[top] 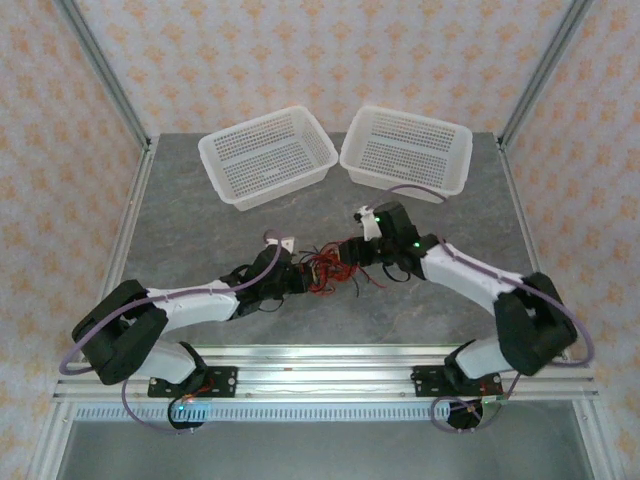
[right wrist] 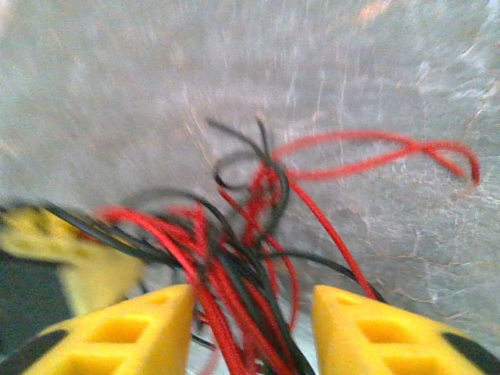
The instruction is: Untangle the cables
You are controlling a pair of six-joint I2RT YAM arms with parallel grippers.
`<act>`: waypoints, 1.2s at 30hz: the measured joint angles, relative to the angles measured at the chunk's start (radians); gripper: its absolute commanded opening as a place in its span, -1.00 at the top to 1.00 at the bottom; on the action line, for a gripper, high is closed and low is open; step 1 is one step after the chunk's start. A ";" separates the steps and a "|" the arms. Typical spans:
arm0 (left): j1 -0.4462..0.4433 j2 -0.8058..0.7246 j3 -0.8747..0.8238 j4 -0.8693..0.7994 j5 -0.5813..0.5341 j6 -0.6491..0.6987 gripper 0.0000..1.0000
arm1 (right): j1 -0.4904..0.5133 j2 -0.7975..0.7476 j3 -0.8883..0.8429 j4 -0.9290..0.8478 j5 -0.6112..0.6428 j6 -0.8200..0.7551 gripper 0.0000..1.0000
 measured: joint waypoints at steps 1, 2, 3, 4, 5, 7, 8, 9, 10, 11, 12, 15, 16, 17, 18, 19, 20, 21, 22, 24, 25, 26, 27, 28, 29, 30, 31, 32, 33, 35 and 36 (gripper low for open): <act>0.000 0.000 -0.014 0.015 0.015 -0.029 1.00 | 0.000 -0.035 -0.024 0.043 0.008 0.046 -0.09; 0.000 0.000 -0.026 0.027 0.026 -0.056 1.00 | 0.002 -0.064 -0.047 0.079 0.016 0.082 -0.10; 0.000 0.000 -0.040 0.042 0.038 -0.085 1.00 | 0.005 -0.095 -0.074 0.115 0.026 0.124 -0.10; 0.002 0.000 -0.054 0.063 0.050 -0.119 1.00 | 0.010 -0.120 -0.099 0.143 0.036 0.161 -0.10; 0.005 0.000 -0.066 0.082 0.062 -0.148 1.00 | 0.019 -0.143 -0.123 0.164 0.053 0.193 -0.10; 0.016 0.000 -0.093 0.133 0.078 -0.211 1.00 | 0.047 -0.180 -0.164 0.187 0.087 0.247 -0.09; 0.023 0.000 -0.106 0.160 0.086 -0.241 1.00 | 0.062 -0.198 -0.180 0.191 0.106 0.266 -0.09; 0.028 0.000 -0.117 0.185 0.092 -0.271 1.00 | 0.080 -0.220 -0.199 0.194 0.129 0.290 -0.09; 0.033 0.000 -0.130 0.213 0.097 -0.304 1.00 | 0.096 -0.244 -0.216 0.195 0.148 0.312 -0.09; 0.038 0.000 -0.138 0.235 0.100 -0.331 1.00 | 0.109 -0.266 -0.234 0.204 0.163 0.331 -0.09; 0.039 0.000 -0.146 0.257 0.101 -0.357 1.00 | 0.119 -0.296 -0.259 0.217 0.179 0.354 -0.09; 0.044 0.000 -0.156 0.309 0.103 -0.423 1.00 | 0.138 -0.374 -0.336 0.263 0.212 0.412 -0.09; 0.044 0.000 -0.158 0.323 0.103 -0.441 1.00 | 0.143 -0.394 -0.360 0.276 0.220 0.429 -0.09; 0.044 0.000 -0.161 0.338 0.102 -0.458 1.00 | 0.148 -0.407 -0.380 0.290 0.225 0.440 -0.09; 0.044 0.000 -0.163 0.351 0.102 -0.476 1.00 | 0.154 -0.417 -0.402 0.306 0.227 0.452 -0.08; 0.044 0.000 -0.166 0.361 0.101 -0.487 1.00 | 0.160 -0.420 -0.417 0.316 0.228 0.462 -0.08; 0.044 0.000 -0.168 0.370 0.099 -0.502 1.00 | 0.166 -0.420 -0.428 0.323 0.228 0.470 -0.07; 0.044 0.000 -0.168 0.375 0.098 -0.511 1.00 | 0.171 -0.417 -0.439 0.338 0.228 0.480 -0.05; 0.044 0.000 -0.168 0.376 0.098 -0.517 1.00 | 0.175 -0.412 -0.446 0.352 0.227 0.485 -0.05; 0.044 0.000 -0.168 0.380 0.094 -0.529 1.00 | 0.183 -0.390 -0.460 0.393 0.226 0.500 -0.03; 0.044 0.000 -0.168 0.380 0.092 -0.534 1.00 | 0.187 -0.375 -0.465 0.416 0.224 0.509 -0.03; 0.044 0.000 -0.168 0.380 0.092 -0.536 1.00 | 0.189 -0.356 -0.469 0.436 0.224 0.518 -0.02; 0.044 0.000 -0.168 0.380 0.091 -0.537 1.00 | 0.193 -0.336 -0.471 0.457 0.224 0.526 -0.02; 0.044 0.000 -0.168 0.381 0.091 -0.539 1.00 | 0.197 -0.312 -0.471 0.478 0.223 0.533 -0.02; 0.044 0.000 -0.169 0.383 0.091 -0.543 1.00 | 0.203 -0.286 -0.471 0.501 0.224 0.541 -0.02; 0.044 0.000 -0.169 0.383 0.090 -0.544 1.00 | 0.209 -0.261 -0.471 0.518 0.224 0.549 -0.03; 0.044 0.000 -0.169 0.383 0.090 -0.546 1.00 | 0.216 -0.241 -0.471 0.533 0.224 0.556 -0.04; 0.044 0.000 -0.171 0.385 0.089 -0.549 1.00 | 0.225 -0.217 -0.471 0.546 0.225 0.564 -0.04; 0.044 0.000 -0.174 0.387 0.087 -0.553 1.00 | 0.235 -0.193 -0.471 0.559 0.228 0.571 -0.05; 0.044 0.000 -0.178 0.388 0.086 -0.557 1.00 | 0.252 -0.151 -0.468 0.577 0.239 0.589 -0.05; 0.044 0.000 -0.180 0.389 0.084 -0.559 1.00 | 0.257 -0.134 -0.466 0.583 0.243 0.599 -0.05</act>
